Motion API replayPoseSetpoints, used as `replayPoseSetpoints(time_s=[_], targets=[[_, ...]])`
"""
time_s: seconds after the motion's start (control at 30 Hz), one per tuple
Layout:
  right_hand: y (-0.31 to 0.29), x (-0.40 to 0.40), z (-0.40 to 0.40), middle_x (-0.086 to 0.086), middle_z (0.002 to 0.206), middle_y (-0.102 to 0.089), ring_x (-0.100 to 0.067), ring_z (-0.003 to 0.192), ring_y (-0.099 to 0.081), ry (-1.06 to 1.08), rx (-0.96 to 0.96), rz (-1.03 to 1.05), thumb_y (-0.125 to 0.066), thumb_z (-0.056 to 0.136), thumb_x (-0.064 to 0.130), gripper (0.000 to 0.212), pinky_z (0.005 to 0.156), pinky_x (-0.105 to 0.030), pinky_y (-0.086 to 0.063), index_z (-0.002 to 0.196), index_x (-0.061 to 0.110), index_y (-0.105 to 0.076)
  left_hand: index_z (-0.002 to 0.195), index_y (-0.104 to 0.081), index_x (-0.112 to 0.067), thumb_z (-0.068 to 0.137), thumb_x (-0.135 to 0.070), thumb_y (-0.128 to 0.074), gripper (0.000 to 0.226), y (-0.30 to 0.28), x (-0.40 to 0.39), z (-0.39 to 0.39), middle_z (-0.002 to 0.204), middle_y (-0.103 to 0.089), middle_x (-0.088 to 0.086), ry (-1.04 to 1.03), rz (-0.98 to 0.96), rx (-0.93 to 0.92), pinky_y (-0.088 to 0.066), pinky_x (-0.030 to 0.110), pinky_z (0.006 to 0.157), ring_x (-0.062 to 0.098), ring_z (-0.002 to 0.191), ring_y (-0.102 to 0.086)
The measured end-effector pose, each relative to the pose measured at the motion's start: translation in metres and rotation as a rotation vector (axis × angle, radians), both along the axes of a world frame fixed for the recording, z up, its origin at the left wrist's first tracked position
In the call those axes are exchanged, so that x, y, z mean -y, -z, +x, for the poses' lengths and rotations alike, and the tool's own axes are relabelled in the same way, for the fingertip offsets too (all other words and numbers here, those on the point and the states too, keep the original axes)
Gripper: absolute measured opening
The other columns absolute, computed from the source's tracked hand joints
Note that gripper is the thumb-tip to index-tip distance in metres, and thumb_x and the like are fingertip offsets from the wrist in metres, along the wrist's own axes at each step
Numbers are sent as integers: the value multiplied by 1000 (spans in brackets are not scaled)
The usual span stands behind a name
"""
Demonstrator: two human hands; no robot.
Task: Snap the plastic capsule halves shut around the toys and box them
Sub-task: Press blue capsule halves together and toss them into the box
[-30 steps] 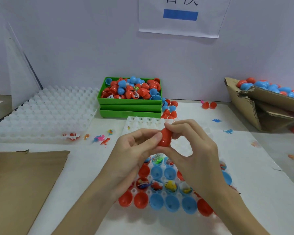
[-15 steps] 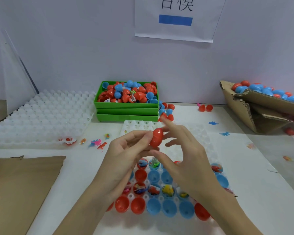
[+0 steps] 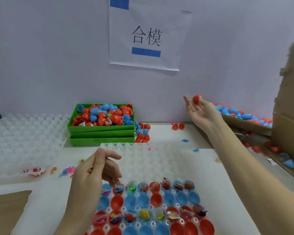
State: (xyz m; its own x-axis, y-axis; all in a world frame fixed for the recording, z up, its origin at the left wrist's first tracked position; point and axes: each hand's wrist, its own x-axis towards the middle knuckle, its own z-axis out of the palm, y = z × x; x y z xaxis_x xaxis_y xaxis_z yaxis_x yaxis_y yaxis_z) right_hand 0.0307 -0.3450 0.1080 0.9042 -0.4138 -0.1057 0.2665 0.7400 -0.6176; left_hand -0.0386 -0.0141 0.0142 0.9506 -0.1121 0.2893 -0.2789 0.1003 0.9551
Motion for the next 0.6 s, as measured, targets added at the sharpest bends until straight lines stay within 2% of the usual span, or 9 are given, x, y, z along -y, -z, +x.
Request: replayPoseSetpoints(time_s=[0.03,0.1,0.13,0.2,0.3,0.4,0.5,0.6], targets=[[-4,12,8,-21,142,-60,-28,124,-65,31,10,54,-43,112,19,29,94,-32,-57,119,-6,-55,83,-77,-24,103,-45,-37,50,0,0,0,67,-69,15,5,-1,-6,-55,25,52,28,59,-67],[-3,25,17,-20,149,-54,-29,134,-58,53,12,68,-39,113,20,37,98,-33,-53,140,-4,-47,81,-78,-22,104,-45,-37,52,0,-2,1,66,-68,17,9,-8,-28,-54,25,51,28,58,-66],[1,27,17,-20,151,-52,-29,136,-55,48,-5,33,-38,113,18,42,99,-34,-52,151,-1,-39,80,-78,-21,104,-44,-37,53,0,-3,2,66,-68,18,6,-13,-33,-54,25,51,28,58,-65],[13,21,11,-20,152,-51,-29,138,-53,6,-54,-81,-35,113,13,46,100,-34,-51,157,-2,-32,79,-78,-20,105,-43,-37,53,-1,-4,4,65,-68,18,-14,-6,-24,-54,27,50,28,57,-63],[34,-7,-12,-19,144,-58,-29,131,-60,-101,-60,-260,-32,112,8,41,101,-34,-51,149,-6,-40,81,-77,-27,104,-43,-36,50,-2,-5,5,66,-69,14,-38,36,4,-55,28,52,25,58,-64],[55,-40,-42,-13,111,-77,-24,102,-76,-69,-112,-525,-41,110,5,27,83,-28,-60,124,-2,-62,85,-77,-33,104,-45,-36,46,-4,-5,2,68,-71,11,-53,48,31,-56,29,55,24,58,-64],[70,-61,-67,-5,97,-80,-21,92,-77,-20,-181,-858,-47,109,10,25,73,-22,-60,115,9,-72,88,-77,-33,104,-47,-36,46,-6,-5,-1,68,-73,11,-73,48,48,-56,26,55,22,58,-65],[78,-73,-80,1,89,-79,-18,84,-76,-8,-219,-1074,-47,109,7,29,70,-20,-59,108,15,-74,88,-77,-32,104,-49,-35,48,-7,-4,-2,68,-73,11,-85,60,41,-54,25,54,19,57,-65]])
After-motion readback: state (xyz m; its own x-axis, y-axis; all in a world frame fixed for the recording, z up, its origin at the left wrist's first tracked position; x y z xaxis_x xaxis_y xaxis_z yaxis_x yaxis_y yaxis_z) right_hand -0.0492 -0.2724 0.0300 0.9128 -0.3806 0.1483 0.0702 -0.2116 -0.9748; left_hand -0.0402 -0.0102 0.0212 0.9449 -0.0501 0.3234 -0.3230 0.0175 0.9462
